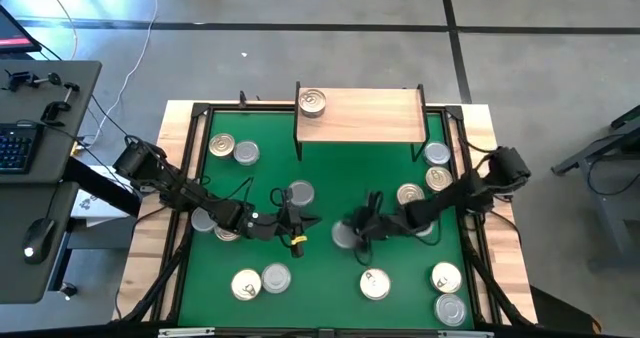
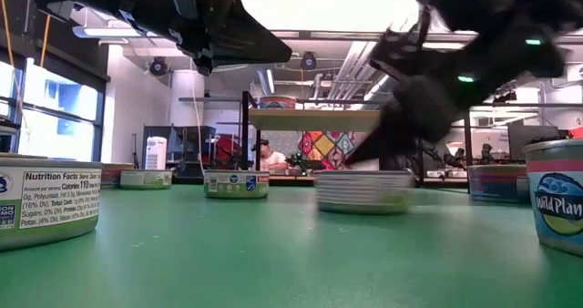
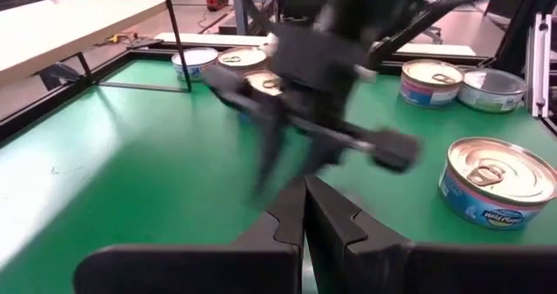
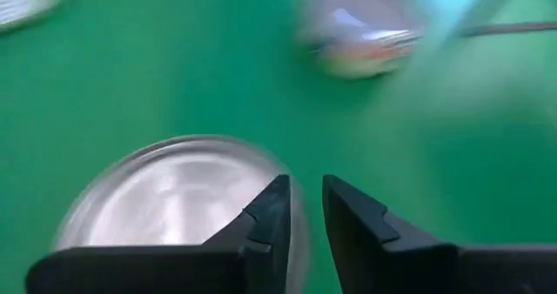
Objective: Stack canned seafood by type on shelf
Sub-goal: Put the green tuna can on the shelf
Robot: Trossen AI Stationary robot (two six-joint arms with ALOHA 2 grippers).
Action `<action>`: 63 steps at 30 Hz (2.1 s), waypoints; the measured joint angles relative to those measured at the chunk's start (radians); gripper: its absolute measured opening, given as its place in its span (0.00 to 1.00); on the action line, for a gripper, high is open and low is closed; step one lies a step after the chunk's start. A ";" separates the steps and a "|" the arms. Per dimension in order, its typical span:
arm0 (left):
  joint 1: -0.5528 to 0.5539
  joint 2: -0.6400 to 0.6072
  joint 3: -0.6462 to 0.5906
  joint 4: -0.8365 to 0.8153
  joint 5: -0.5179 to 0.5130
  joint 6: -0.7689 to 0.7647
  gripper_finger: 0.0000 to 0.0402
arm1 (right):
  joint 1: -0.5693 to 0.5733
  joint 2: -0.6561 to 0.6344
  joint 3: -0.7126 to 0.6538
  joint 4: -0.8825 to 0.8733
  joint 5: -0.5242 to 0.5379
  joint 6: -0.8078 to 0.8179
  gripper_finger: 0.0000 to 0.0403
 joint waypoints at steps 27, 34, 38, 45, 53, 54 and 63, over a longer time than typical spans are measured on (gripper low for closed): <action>0.153 0.207 0.000 -0.040 0.239 -0.242 0.00 | -0.020 -0.093 -0.069 -0.083 -0.353 0.024 0.15; 0.150 0.123 0.000 -0.225 0.110 -0.293 0.00 | 0.043 -0.102 -0.068 -0.114 -0.517 0.023 0.15; 0.131 0.073 0.000 -0.309 0.103 -0.323 0.00 | 0.045 -0.102 -0.069 -0.106 -0.380 0.056 0.15; 0.075 0.054 0.000 -0.319 0.233 -0.331 0.00 | 0.043 -0.102 -0.068 -0.055 -0.305 0.035 0.21; 0.070 0.158 0.000 -0.241 0.324 -0.387 0.00 | 0.013 -0.058 -0.068 -0.052 -0.271 -0.004 0.57; 0.075 0.176 0.000 -0.219 0.317 -0.385 0.00 | 0.006 -0.040 -0.068 -0.045 -0.273 -0.005 0.61; 0.146 0.289 -0.001 -0.004 0.339 -0.349 0.00 | -0.043 0.106 -0.070 0.175 -0.299 -0.037 0.78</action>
